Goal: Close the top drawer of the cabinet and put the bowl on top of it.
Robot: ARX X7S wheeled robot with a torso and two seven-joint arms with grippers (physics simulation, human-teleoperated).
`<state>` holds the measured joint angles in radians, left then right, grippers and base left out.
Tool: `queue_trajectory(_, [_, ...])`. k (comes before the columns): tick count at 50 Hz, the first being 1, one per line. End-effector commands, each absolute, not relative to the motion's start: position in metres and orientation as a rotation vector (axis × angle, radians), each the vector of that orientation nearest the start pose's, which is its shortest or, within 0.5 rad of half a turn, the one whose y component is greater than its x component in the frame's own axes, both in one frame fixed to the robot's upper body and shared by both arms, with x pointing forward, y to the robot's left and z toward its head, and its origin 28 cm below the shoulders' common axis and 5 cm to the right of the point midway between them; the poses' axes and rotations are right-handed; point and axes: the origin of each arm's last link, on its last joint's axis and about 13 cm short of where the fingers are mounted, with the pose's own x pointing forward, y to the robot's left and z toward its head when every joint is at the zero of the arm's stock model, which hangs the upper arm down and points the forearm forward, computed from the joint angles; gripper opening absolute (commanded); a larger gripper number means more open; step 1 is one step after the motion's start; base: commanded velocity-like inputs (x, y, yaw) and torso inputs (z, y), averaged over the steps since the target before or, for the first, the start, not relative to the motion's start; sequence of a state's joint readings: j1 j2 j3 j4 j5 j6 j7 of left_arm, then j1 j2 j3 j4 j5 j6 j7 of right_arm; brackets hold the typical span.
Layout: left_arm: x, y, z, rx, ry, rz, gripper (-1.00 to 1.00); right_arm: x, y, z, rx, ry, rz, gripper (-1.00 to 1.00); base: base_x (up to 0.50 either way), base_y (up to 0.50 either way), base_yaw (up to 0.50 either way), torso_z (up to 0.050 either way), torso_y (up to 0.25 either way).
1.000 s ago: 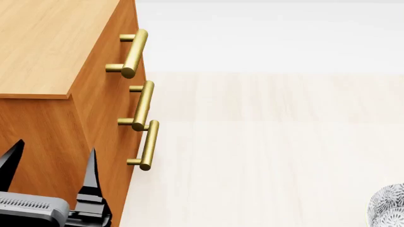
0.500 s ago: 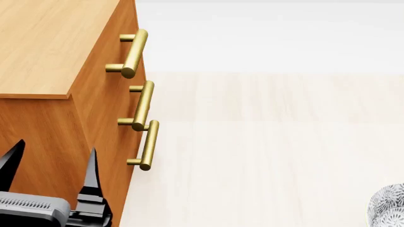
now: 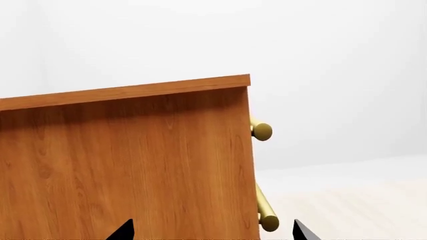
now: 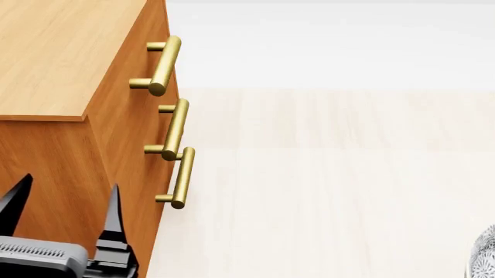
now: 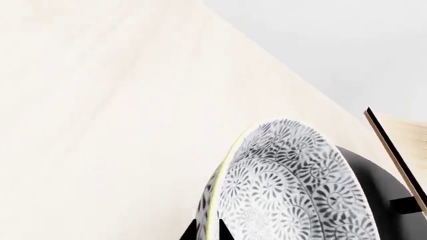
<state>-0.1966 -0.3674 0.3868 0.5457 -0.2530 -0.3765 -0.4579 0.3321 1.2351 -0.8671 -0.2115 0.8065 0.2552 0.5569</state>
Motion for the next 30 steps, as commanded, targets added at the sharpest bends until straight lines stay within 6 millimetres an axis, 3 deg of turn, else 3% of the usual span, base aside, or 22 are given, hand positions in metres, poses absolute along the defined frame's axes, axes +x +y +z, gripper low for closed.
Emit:
queue_trajectory(1, [0.215, 0.189, 0.123, 0.098, -0.245, -0.043, 1.0, 0.193, -0.244, 0.145, -0.565, 0.191, -0.037, -1.0, 0.0, 0.0, 0.0, 0.0, 0.0])
queue_trajectory(14, [0.214, 0.19, 0.129, 0.067, -0.225, -0.045, 1.0, 0.204, -0.203, 0.289, -0.477, -0.231, 0.018, -1.0, 0.0, 0.0, 0.0, 0.0, 0.0])
queue_trajectory(20, [0.213, 0.191, 0.131, 0.066, -0.234, -0.035, 1.0, 0.218, -0.177, 0.341, -0.441, -0.34, 0.059, -1.0, 0.0, 0.0, 0.0, 0.005, 0.223])
queue_trajectory(30, [0.212, 0.192, 0.133, 0.059, -0.238, -0.034, 1.0, 0.236, -0.149, 0.378, -0.416, -0.394, 0.107, -1.0, 0.0, 0.0, 0.0, 0.011, 0.247])
